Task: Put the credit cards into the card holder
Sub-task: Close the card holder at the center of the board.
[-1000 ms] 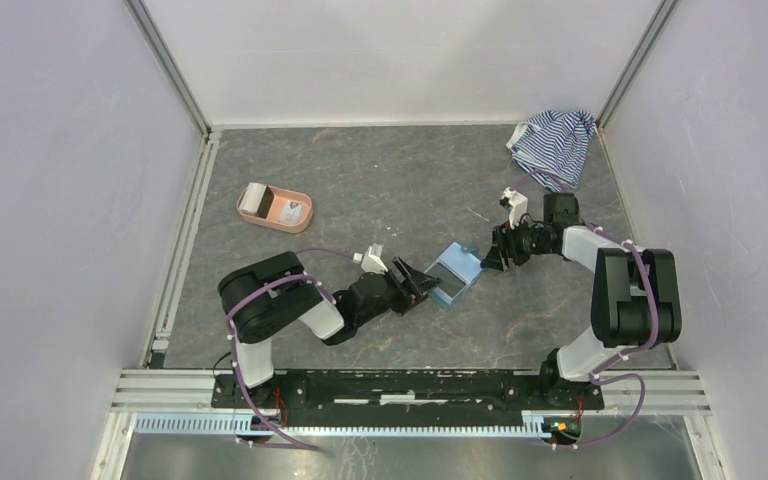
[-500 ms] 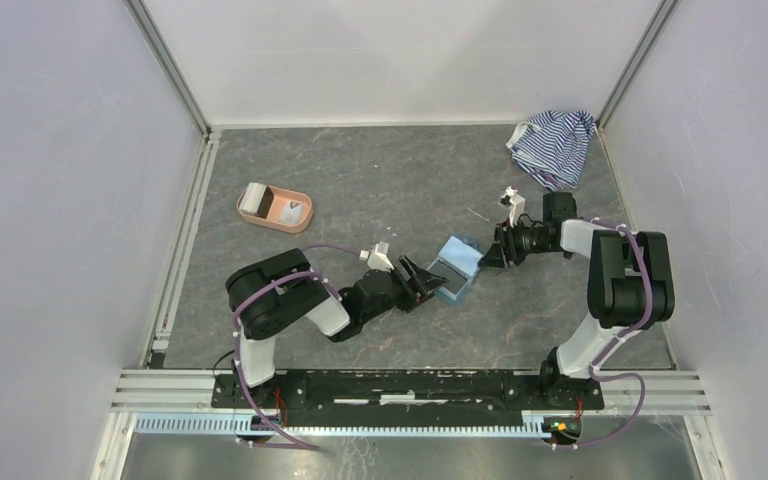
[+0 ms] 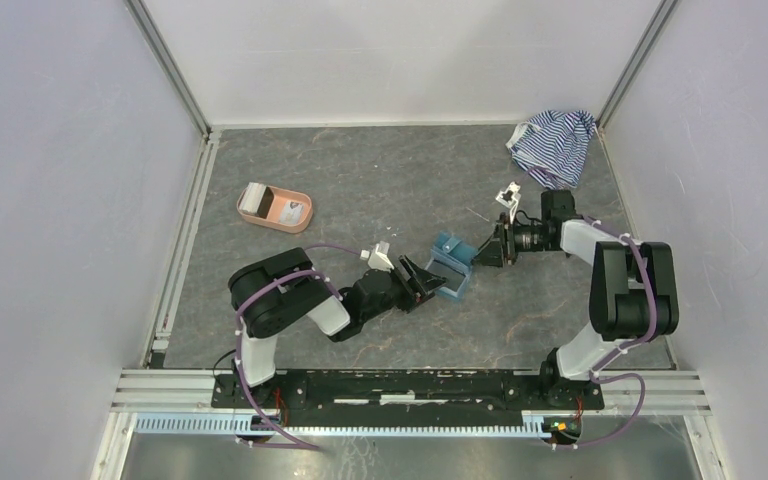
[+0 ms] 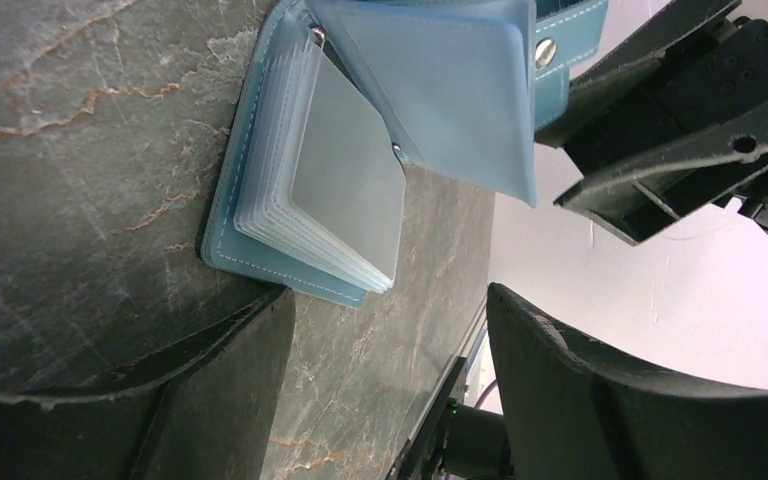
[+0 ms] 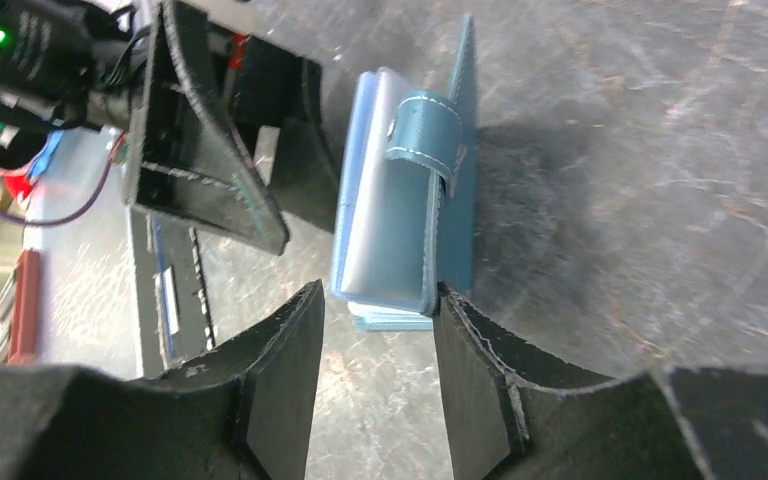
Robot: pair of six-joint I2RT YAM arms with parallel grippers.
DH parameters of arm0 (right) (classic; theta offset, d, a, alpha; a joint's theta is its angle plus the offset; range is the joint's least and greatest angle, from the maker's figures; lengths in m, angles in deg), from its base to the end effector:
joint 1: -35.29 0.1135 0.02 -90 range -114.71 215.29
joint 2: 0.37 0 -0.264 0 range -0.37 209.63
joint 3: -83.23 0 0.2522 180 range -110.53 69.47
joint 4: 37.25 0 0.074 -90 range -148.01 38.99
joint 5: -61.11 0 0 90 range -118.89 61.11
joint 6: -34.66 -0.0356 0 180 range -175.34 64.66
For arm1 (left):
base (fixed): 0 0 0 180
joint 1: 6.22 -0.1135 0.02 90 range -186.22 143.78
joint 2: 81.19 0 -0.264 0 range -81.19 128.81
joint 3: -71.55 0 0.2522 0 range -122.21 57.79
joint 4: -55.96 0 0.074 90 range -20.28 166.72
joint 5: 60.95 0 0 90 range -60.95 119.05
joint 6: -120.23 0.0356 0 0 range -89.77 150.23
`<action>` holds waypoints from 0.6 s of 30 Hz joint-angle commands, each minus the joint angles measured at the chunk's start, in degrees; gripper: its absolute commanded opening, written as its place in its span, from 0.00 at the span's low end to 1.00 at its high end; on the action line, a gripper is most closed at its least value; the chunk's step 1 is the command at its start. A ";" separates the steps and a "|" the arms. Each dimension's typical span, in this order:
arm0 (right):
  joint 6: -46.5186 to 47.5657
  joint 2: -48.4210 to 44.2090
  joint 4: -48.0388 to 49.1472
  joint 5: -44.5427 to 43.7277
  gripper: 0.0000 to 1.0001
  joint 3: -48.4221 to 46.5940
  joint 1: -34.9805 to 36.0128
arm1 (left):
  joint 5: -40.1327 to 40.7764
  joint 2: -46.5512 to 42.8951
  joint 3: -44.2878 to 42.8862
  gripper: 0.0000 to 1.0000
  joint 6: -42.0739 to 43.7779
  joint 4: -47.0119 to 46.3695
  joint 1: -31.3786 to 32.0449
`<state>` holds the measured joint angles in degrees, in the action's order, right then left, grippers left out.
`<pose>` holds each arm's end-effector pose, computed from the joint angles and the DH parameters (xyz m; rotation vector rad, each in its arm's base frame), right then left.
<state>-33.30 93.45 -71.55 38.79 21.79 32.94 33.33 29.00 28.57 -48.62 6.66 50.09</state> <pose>0.2863 0.0212 0.1615 -0.6705 2.0981 1.3347 0.1758 -0.2590 0.0951 -0.4881 2.1434 -1.4470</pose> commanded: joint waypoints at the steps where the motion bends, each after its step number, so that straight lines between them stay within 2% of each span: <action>1: 7.35 1.32 -8.96 5.60 0.50 -3.07 1.94 | -0.02 3.45 1.57 0.79 4.45 10.62 -0.48; 6: 10.42 0.68 -10.73 3.56 0.50 -3.85 2.00 | -0.25 3.44 2.03 0.79 4.49 10.04 -0.81; 11: 0.57 -5.15 3.78 -8.35 0.50 0.68 5.31 | -0.65 3.68 1.97 0.78 4.47 9.20 -1.07; 14: -0.53 -6.56 7.08 -13.29 0.49 1.07 7.68 | -0.89 3.64 2.05 0.78 4.54 8.87 -1.03; 18: -0.13 -4.88 7.66 -15.27 0.39 -1.18 9.80 | -1.10 3.56 2.83 0.78 4.24 7.34 -1.25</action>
<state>-32.21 88.27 -68.31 28.43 22.57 41.07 31.75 29.59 28.64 -48.62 5.63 49.35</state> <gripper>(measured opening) 0.437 0.778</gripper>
